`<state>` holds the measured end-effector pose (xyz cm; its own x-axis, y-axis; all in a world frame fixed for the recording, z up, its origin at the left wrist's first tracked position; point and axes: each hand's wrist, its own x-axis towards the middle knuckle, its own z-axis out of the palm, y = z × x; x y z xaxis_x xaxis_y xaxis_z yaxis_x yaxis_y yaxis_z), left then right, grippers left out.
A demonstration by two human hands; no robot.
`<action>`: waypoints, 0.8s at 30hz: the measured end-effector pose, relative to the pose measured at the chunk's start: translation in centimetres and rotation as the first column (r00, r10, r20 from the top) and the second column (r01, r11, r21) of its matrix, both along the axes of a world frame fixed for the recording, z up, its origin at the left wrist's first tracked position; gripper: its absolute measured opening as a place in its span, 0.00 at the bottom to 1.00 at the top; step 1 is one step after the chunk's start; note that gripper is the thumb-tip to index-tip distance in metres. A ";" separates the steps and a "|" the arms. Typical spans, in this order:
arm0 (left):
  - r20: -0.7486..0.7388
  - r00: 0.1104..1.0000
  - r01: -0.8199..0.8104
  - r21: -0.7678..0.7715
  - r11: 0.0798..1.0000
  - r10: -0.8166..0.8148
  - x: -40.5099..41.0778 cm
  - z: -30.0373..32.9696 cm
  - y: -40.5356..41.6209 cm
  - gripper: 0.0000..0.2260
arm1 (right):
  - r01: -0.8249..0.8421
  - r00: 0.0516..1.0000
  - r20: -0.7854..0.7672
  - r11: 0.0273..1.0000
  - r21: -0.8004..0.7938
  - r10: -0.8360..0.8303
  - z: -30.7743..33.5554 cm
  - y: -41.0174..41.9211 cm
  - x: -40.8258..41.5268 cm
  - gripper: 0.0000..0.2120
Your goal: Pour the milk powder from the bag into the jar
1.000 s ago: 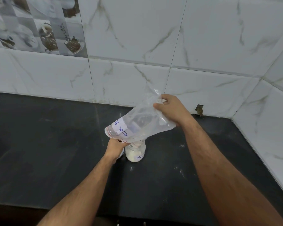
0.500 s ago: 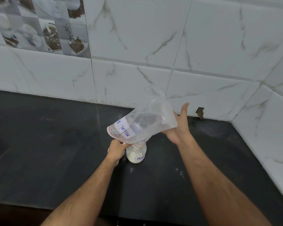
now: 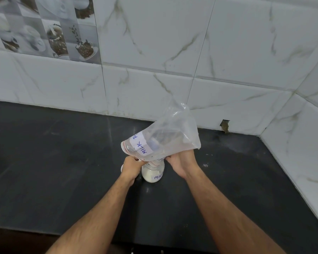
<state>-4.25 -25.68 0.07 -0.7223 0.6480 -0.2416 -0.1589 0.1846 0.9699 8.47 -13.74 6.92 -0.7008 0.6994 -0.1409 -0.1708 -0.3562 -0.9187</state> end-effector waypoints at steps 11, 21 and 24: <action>-0.036 0.999 -0.001 -0.003 1.000 0.001 -0.5 -0.7 0.2 0.04 | -0.033 0.999 -0.001 0.999 -0.027 0.033 -0.2 -0.3 0.5 0.24; -0.051 0.999 -0.010 0.071 0.997 0.014 0.1 1.3 0.4 0.06 | 0.098 0.993 0.076 0.992 -0.085 -0.091 0.0 0.2 1.1 0.23; -0.082 0.997 -0.003 0.082 0.997 0.009 -0.1 2.6 0.6 0.05 | 0.239 0.967 0.135 0.958 -0.162 -0.218 -0.1 1.4 2.3 0.28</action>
<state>-4.34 -25.09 2.69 -0.7415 0.6586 -0.1279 -0.0791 0.1035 0.9915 10.80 -12.35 6.82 -0.4973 0.7959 -0.3453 -0.1639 -0.4770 -0.8635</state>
